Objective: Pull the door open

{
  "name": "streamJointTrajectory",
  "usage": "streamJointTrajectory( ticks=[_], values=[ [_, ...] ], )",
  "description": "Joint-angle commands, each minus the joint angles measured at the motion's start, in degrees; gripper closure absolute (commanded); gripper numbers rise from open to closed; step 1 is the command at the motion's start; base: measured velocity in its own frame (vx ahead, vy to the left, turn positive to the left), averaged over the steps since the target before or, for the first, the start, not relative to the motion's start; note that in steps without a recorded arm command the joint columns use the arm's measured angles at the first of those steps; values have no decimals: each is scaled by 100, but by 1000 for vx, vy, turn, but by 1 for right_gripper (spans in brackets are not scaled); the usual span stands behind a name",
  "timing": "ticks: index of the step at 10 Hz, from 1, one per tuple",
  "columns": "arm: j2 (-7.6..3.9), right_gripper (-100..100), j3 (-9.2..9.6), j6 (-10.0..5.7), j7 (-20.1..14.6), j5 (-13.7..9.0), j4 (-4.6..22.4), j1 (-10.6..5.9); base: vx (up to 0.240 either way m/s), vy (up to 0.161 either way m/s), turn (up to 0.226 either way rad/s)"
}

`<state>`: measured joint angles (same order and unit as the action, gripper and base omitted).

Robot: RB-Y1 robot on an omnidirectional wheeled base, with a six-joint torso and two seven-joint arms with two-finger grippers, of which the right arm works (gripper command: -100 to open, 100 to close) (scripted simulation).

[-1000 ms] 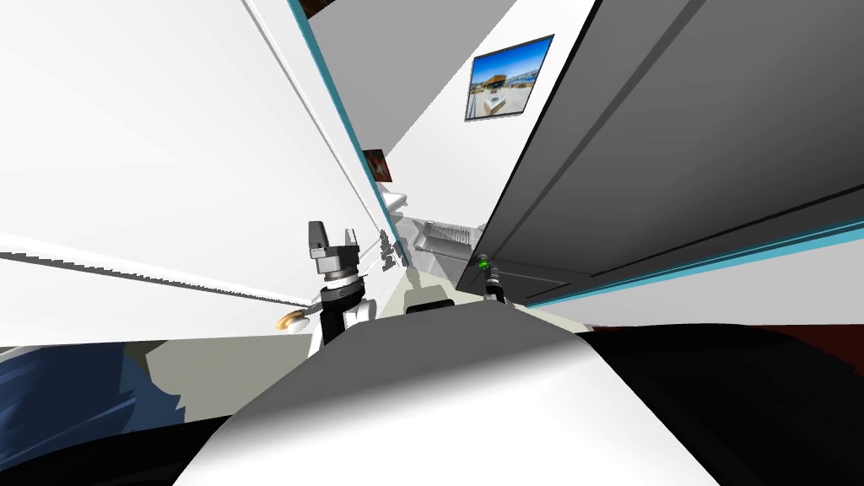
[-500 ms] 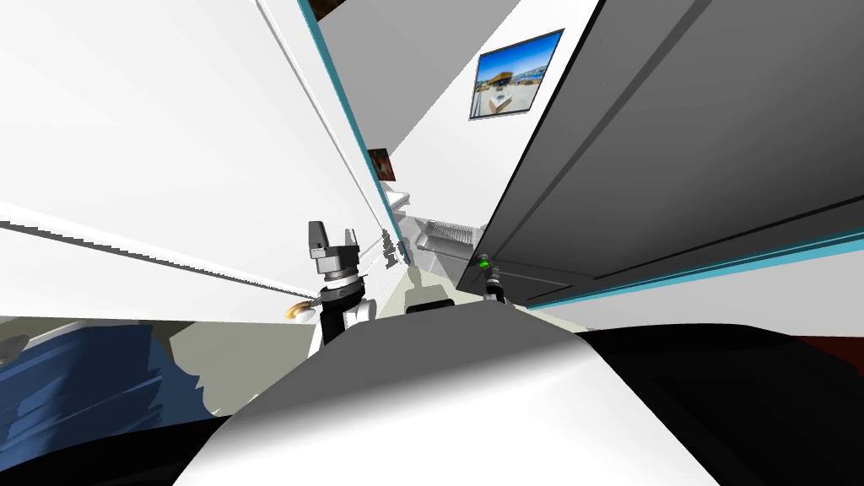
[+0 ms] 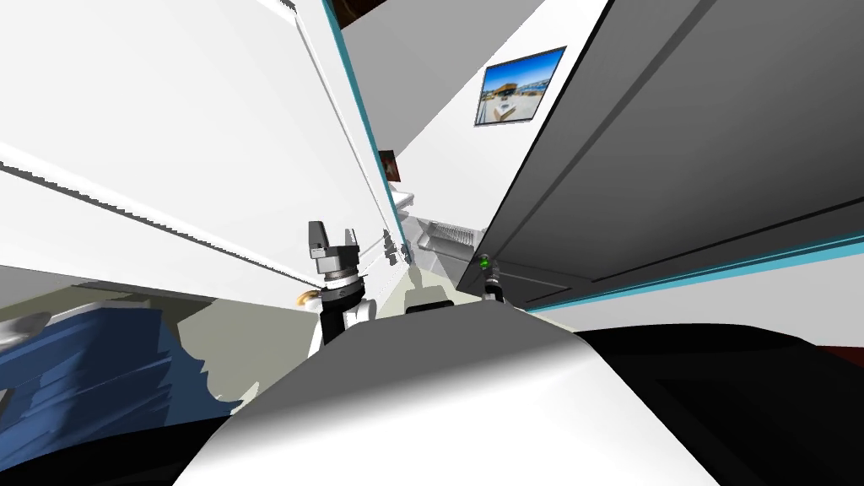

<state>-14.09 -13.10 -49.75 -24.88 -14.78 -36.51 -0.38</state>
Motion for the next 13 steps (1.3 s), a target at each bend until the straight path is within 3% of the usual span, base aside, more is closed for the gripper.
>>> streamJointTrajectory(
  ticks=[1, 13],
  values=[
    [63, -100, 37, 32, -233, -96, -62, -3, -83, 27, 43],
    [416, -100, 288, 115, -1994, -906, -253, -152, -71, -6, 40]
  ],
)
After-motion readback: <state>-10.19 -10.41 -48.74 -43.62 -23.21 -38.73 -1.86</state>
